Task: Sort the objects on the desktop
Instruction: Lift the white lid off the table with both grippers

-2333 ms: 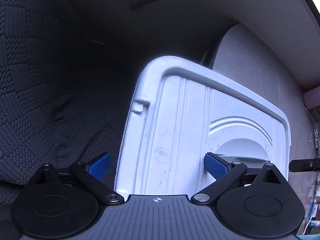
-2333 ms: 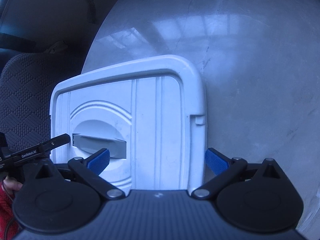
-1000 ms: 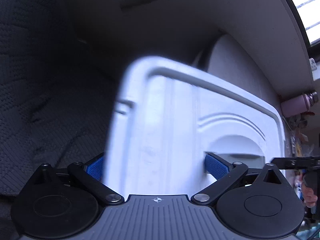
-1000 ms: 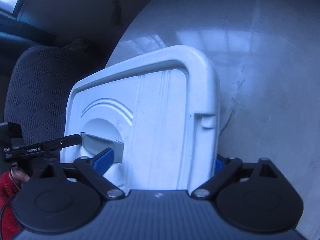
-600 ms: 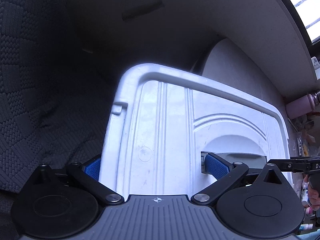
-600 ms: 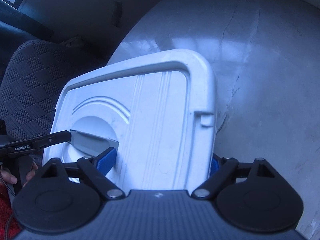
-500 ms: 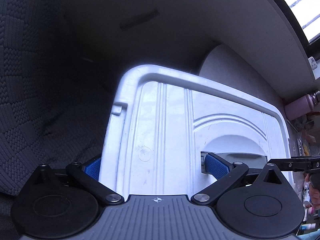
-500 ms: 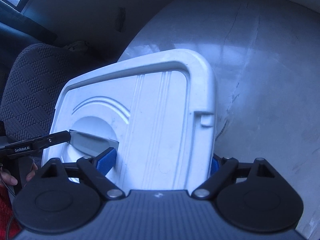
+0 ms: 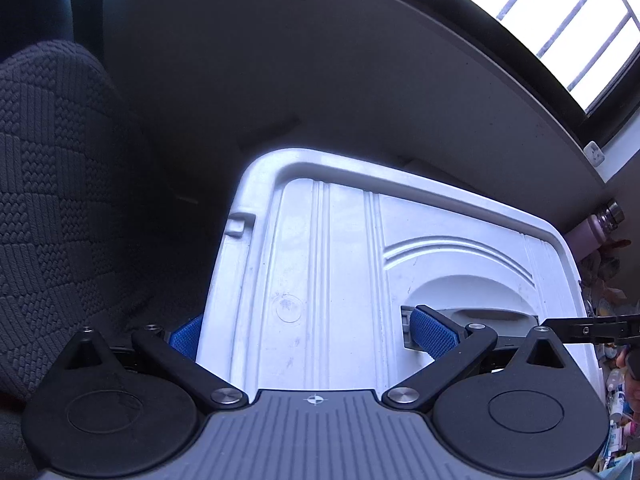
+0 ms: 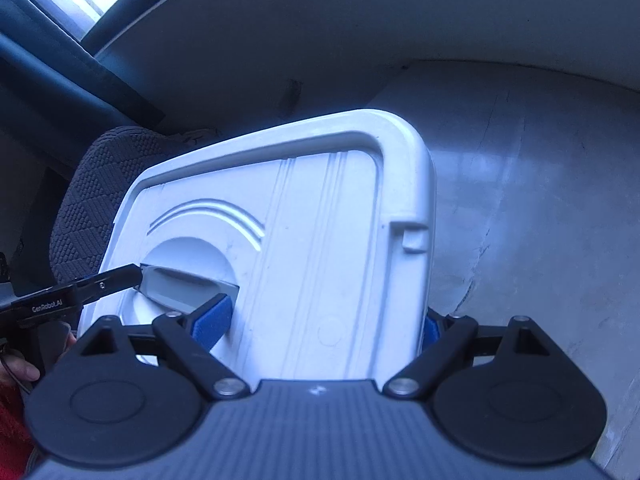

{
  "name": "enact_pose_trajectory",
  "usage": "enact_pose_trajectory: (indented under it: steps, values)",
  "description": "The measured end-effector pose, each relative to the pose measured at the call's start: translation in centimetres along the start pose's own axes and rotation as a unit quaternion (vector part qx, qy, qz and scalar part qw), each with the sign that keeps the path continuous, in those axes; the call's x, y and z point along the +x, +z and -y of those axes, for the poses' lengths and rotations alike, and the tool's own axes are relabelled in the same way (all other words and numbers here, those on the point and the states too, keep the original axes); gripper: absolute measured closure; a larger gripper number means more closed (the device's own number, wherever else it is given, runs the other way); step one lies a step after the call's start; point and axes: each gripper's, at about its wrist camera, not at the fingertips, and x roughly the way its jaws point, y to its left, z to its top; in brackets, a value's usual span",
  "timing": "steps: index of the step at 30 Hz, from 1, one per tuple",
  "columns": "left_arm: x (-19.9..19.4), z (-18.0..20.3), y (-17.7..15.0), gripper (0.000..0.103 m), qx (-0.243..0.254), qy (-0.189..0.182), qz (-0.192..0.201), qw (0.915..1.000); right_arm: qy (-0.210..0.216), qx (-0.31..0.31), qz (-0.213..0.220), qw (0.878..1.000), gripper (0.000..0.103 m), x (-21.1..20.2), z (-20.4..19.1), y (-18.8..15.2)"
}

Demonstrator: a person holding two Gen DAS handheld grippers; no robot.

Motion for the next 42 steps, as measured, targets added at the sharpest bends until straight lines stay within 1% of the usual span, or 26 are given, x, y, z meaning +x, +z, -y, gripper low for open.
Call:
enact_pose_trajectory:
  steps: [6,9,17,21,23,27,32,37,42]
  values:
    - [-4.7,-0.3,0.4,0.000,0.001,0.006,0.030,0.9995,0.005,-0.020,0.025,0.999,0.013,-3.1,-2.2,-0.7]
    - [-6.9,0.2,0.8,0.000,0.004,0.012,0.044,0.9989,0.011,-0.025,0.033,0.999,0.013,-4.6,-3.5,-0.9]
    - [-12.4,0.1,-0.1,0.000,0.007,0.021,0.071,0.9973,0.023,-0.044,0.051,0.997,0.013,-7.6,-6.2,-2.9]
    - [-14.9,0.2,-0.6,0.000,0.011,0.031,0.082,0.9961,0.035,-0.048,0.056,0.997,0.013,-8.8,-7.1,-4.3]
    - [-17.5,1.2,-2.0,0.000,0.014,0.036,0.086,0.9956,0.040,-0.049,0.057,0.996,0.013,-9.2,-7.7,-5.2]
    - [-21.0,1.8,-4.2,0.000,0.012,0.043,0.093,0.9947,0.047,-0.057,0.062,0.995,0.013,-10.8,-8.7,-7.4]
    - [-24.8,3.9,-7.8,0.000,0.009,0.048,0.102,0.9936,0.056,-0.065,0.071,0.994,0.012,-13.4,-8.6,-11.0]
    - [-28.0,7.5,-12.1,0.000,0.016,0.057,0.106,0.9926,0.064,-0.060,0.076,0.993,0.012,-16.4,-6.5,-15.7]
    - [-30.2,12.3,-17.3,0.000,0.028,0.059,0.098,0.9930,0.069,-0.044,0.078,0.994,0.012,-20.0,-3.0,-21.3]
